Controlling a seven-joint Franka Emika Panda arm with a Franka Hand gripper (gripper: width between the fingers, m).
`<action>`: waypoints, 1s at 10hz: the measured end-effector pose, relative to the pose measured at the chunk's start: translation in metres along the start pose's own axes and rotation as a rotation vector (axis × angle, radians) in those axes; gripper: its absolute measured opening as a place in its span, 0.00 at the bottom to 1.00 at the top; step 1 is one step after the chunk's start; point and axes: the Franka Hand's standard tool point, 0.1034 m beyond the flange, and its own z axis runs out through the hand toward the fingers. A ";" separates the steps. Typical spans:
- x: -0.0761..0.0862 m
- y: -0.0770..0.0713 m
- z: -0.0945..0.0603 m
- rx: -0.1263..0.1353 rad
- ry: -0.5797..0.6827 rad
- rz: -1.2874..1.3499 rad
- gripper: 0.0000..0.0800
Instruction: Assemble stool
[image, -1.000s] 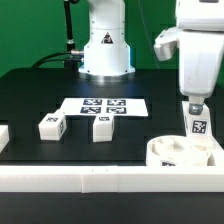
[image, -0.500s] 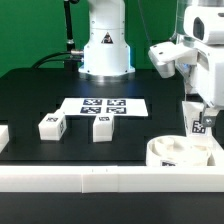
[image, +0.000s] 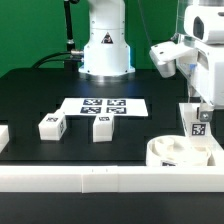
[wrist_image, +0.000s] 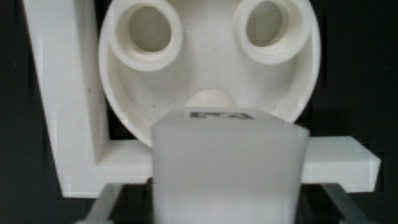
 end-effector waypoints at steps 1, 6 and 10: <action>0.000 0.000 0.000 0.000 0.000 0.033 0.42; 0.002 -0.001 0.000 0.011 0.014 0.553 0.42; 0.003 0.000 0.000 0.026 0.032 1.054 0.42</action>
Offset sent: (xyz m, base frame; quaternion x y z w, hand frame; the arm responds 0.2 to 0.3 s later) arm -0.0120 0.0018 -0.0154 0.0592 0.0181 0.2967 0.9530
